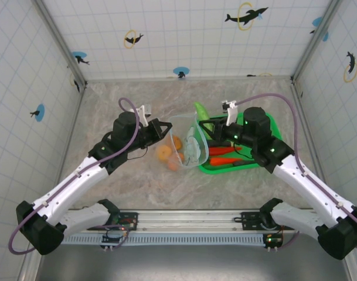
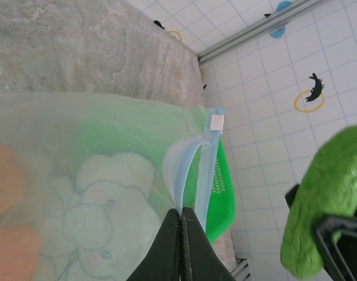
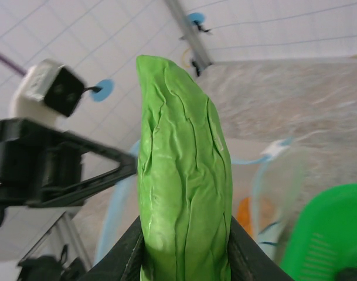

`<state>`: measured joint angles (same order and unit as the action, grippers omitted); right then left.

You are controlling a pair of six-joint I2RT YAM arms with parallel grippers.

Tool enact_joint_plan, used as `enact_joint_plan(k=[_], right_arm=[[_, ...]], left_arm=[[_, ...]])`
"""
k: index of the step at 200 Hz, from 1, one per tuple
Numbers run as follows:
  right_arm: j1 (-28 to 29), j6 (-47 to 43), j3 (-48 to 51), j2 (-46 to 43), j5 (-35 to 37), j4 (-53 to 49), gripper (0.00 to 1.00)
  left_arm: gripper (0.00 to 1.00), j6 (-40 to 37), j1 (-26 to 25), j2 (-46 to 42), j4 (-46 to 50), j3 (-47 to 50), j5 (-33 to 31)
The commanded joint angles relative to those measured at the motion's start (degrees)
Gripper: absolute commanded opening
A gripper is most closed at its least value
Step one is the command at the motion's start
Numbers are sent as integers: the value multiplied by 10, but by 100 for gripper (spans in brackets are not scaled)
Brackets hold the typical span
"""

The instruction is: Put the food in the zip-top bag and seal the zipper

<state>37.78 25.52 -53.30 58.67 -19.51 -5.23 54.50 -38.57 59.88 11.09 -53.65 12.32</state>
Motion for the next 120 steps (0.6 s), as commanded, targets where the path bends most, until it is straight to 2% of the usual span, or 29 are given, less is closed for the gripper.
enact_joint_plan(k=[1, 52, 77, 101, 116, 120], right_arm=[[38, 15, 12, 15, -20, 33, 20], [107, 114, 83, 49, 38, 163, 20], [136, 114, 98, 61, 87, 163, 20], [138, 134, 105, 81, 120, 158, 20], [138, 147, 97, 99, 141, 143, 25], [138, 150, 90, 107, 146, 137, 28]], left_arm=[[0, 10, 1, -12, -24, -7, -8], [0, 17, 0, -17, -38, -5, -10], [0, 20, 1, -21, -46, -5, -10], [0, 24, 1, -25, -61, -2, -5], [0, 26, 1, -27, -69, 2, 0], [0, 26, 0, -26, -70, 2, 1]])
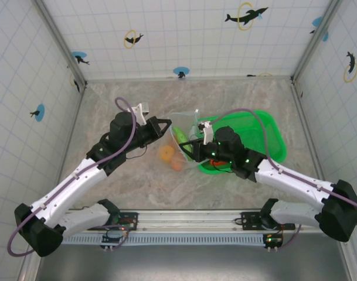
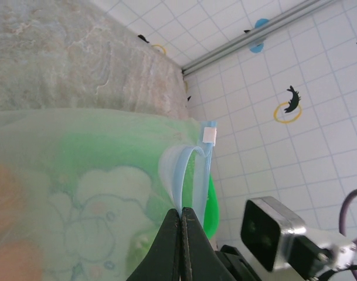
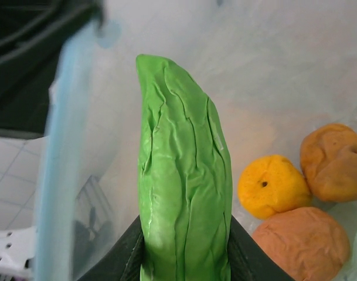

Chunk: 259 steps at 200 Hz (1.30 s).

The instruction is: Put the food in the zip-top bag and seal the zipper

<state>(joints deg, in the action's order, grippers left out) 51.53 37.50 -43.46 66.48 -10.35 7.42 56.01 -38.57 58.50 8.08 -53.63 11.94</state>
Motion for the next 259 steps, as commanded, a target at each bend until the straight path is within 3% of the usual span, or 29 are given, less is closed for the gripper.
enact_joint_plan(k=[1, 27, 45, 135, 212, 259], right_arm=[[1, 31, -10, 31, 54, 8, 29], [2, 36, -48, 63, 61, -14, 71], [2, 34, -59, 69, 60, -12, 83], [2, -28, -111, 59, 70, -83, 81], [-9, -135, -143, -19, 102, -142, 77], [-100, -151, -127, -71, 113, -208, 72]], left_arm=[[0, 11, 1, -12, -40, 3, 5], [0, 17, 1, -13, -45, 13, 16], [0, 18, 1, -15, -46, 19, 16], [0, 2, 1, -12, -21, 20, -2], [0, -14, 1, -18, 24, 18, -36], [0, -17, 0, -22, 31, 19, -49]])
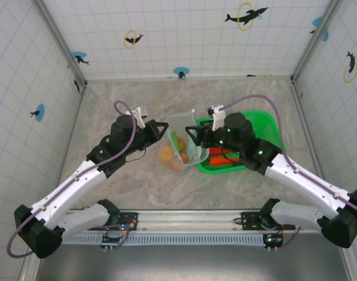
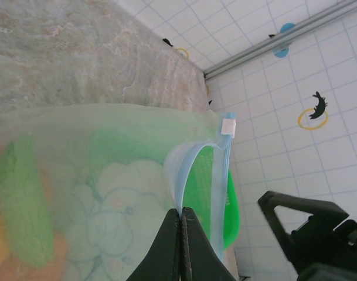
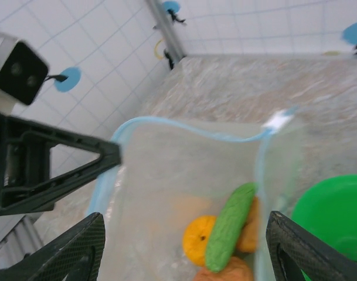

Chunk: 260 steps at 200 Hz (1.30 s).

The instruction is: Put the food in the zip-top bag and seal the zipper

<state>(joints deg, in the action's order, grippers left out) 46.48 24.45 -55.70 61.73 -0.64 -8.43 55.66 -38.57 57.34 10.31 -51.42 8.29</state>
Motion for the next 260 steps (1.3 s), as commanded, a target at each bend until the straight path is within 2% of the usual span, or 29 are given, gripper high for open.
enact_joint_plan(k=[1, 38, 58, 75, 100, 125, 163, 186, 260], right_arm=[[-53, -20, -3, -25, 16, -50, 72], [-165, 13, 67, -49, -11, -67, 66], [-201, 37, 95, -30, -58, -67, 65], [-202, 58, 104, -1, -66, -69, 67], [-200, 150, 117, 34, -41, -53, 67], [-189, 264, 102, 77, 18, -68, 66], [-187, 429, 36, 141, 94, -156, 65], [-189, 502, 29, 167, 81, -151, 67], [-191, 583, 25, 245, 68, -90, 66]], left_arm=[[0, -14, 1, -10, 9, -3, -12], [0, -15, 1, -12, 8, -3, -12], [0, -17, 1, -13, 10, -2, -15], [0, -17, 1, -15, 8, 2, -16], [0, -13, 0, -13, 1, 9, -12], [0, -11, 1, -12, -5, 13, -10], [0, -13, 0, -11, -8, 14, -9], [0, -15, 1, -12, -7, 15, -9], [0, -27, 1, -15, 4, 11, -12]])
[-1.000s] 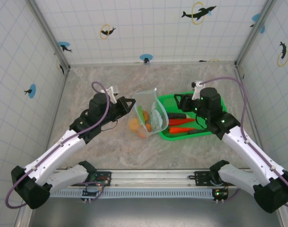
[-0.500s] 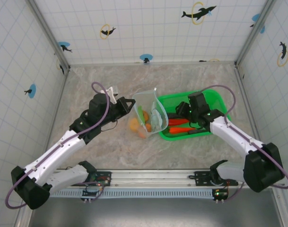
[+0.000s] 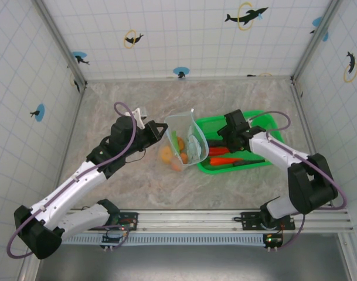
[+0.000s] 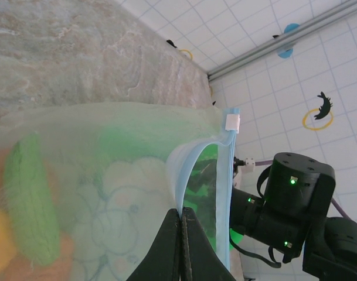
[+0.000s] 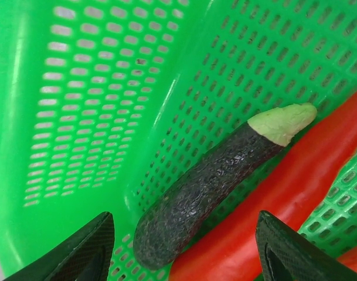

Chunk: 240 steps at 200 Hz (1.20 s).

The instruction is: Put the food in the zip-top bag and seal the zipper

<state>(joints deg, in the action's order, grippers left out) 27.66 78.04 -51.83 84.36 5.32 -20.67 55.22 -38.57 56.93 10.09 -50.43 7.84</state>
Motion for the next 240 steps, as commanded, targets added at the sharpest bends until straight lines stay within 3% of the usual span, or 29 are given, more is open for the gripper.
enact_joint_plan(k=[1, 94, 154, 169, 198, 240], right_arm=[[-3, 48, -14, 19, 8, 33, 66], [-11, 69, -8, 104, -16, 84, 62], [-21, 67, -14, 130, -17, 100, 47], [-25, 69, -5, 130, -24, 115, 39], [-30, 75, 14, 104, -18, 127, 27], [-40, 90, 80, -1, 10, 185, 23]], left_arm=[[0, -22, 1, -11, 6, 2, -7], [0, -33, 1, -3, 20, -12, -8], [0, -35, 1, 1, 21, -13, -4], [0, -35, 1, -1, 23, -13, -6], [0, -35, 1, -4, 26, -13, -7], [0, -35, 1, -8, 30, -12, -10]])
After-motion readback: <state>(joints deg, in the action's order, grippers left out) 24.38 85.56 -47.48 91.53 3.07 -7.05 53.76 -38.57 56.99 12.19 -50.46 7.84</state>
